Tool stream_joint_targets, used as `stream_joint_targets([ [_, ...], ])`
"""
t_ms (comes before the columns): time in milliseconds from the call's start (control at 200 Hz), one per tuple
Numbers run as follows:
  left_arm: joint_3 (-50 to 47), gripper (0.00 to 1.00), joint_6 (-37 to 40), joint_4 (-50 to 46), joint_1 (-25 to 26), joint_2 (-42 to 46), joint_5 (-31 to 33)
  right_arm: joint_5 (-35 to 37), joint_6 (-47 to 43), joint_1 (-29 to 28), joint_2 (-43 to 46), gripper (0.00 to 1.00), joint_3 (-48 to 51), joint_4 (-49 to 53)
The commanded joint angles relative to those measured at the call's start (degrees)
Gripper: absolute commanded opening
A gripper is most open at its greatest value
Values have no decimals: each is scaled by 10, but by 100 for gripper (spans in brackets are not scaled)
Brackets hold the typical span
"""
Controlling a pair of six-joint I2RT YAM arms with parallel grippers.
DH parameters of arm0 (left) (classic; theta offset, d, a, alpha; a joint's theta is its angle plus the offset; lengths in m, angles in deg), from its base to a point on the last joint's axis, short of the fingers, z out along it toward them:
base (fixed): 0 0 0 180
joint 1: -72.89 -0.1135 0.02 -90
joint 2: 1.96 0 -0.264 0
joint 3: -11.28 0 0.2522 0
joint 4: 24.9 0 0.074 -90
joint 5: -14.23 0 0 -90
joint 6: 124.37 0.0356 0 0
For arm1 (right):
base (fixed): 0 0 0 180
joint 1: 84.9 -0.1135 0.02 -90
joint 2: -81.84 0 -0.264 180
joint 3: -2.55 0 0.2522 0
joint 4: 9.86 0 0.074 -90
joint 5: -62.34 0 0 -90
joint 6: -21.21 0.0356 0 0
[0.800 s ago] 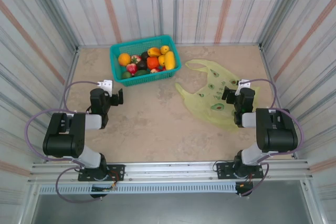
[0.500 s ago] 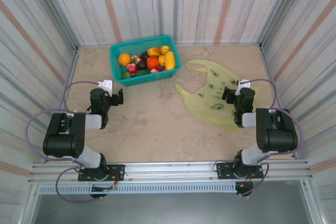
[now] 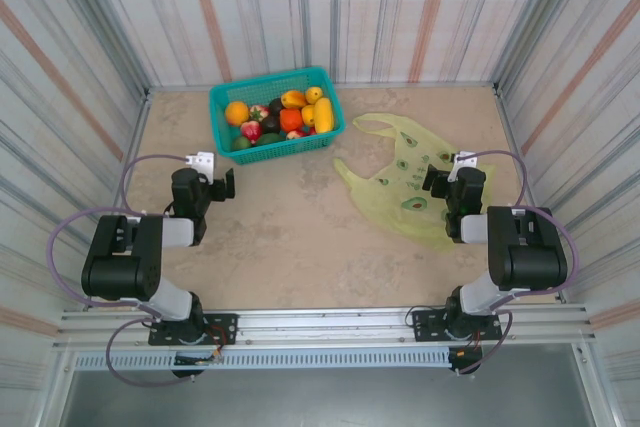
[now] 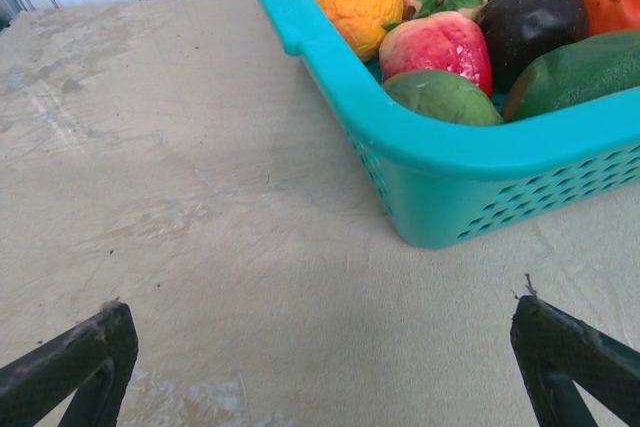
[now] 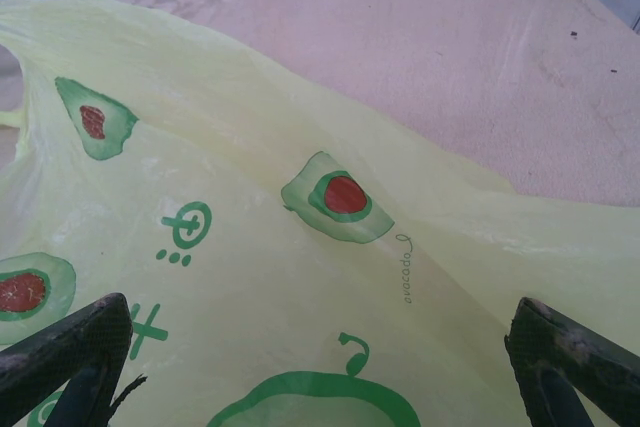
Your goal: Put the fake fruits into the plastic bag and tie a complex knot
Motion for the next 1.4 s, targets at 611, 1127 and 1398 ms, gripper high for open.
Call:
stream_joint_targets([
  [611,2,99,30,-21,19,45,13,-53,-36,-14,85,99,-50,144],
  [1127,151,99,80,-408,367,340,143,24,144,-292,361,99,-131,430],
  [1398,343,99,-132,-769,451,364,211,171,224,-496,422,99,-254,701],
])
